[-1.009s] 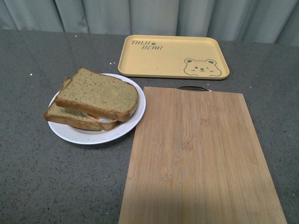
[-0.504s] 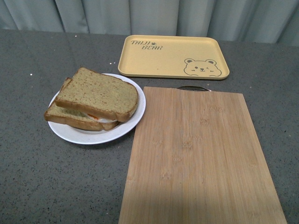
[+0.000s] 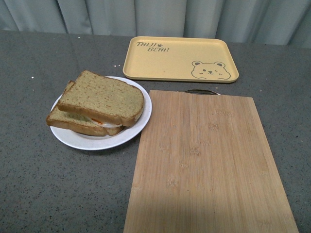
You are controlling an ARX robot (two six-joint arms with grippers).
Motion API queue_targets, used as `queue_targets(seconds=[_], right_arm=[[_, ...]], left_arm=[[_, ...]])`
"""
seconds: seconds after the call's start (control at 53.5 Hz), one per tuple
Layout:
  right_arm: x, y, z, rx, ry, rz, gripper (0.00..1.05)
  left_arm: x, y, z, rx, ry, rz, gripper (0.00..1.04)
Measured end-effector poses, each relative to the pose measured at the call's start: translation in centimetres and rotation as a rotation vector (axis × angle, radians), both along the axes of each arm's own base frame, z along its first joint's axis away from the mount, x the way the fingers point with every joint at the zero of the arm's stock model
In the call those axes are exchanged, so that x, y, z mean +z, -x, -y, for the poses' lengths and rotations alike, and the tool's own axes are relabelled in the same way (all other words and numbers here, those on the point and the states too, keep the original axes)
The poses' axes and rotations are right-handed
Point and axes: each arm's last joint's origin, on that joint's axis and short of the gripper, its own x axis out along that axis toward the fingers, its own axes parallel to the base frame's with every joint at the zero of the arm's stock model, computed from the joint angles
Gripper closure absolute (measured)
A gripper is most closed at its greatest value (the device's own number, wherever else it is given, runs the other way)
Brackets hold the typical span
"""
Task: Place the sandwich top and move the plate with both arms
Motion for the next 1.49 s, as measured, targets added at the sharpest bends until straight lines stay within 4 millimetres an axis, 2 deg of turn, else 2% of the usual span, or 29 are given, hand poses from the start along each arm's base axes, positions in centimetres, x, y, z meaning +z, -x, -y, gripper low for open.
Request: queue_targets(seconds=[0.598, 0.971, 1.046, 1.177, 1.289, 1.345, 1.495], right_arm=[[-0.3, 1.6, 0.0, 0.003, 0.002, -0.006, 1.03], [-0.3, 1.6, 0.0, 0.003, 0.002, -0.006, 0.42], [-0.3, 1.6, 0.0, 0.003, 0.002, -0.006, 0.28], [-0.3, 1.6, 0.0, 0.003, 0.001, -0.006, 0.08], [-0.3, 1.6, 0.0, 0.003, 0.001, -0.006, 0.09], [-0.3, 1.6, 0.0, 0.003, 0.001, -0.006, 0.09], [-0.3, 1.6, 0.0, 0.003, 0.001, -0.006, 0.09]], left_arm=[[0.0, 0.0, 0.0, 0.000, 0.000, 0.000, 0.07], [0.0, 0.0, 0.0, -0.002, 0.005, -0.006, 0.07], [-0.4, -0.3, 0.1, -0.009, 0.085, -0.223, 0.07], [-1.1, -2.7, 0.9, -0.011, 0.226, -0.390, 0.07], [-0.9, -6.4, 2.4, -0.039, 0.391, -0.468, 0.07], [-1.4, -8.9, 3.3, -0.018, 0.489, -0.522, 0.07], [-3.1, -12.3, 4.8, 0.029, 0.617, -0.636, 0.07]])
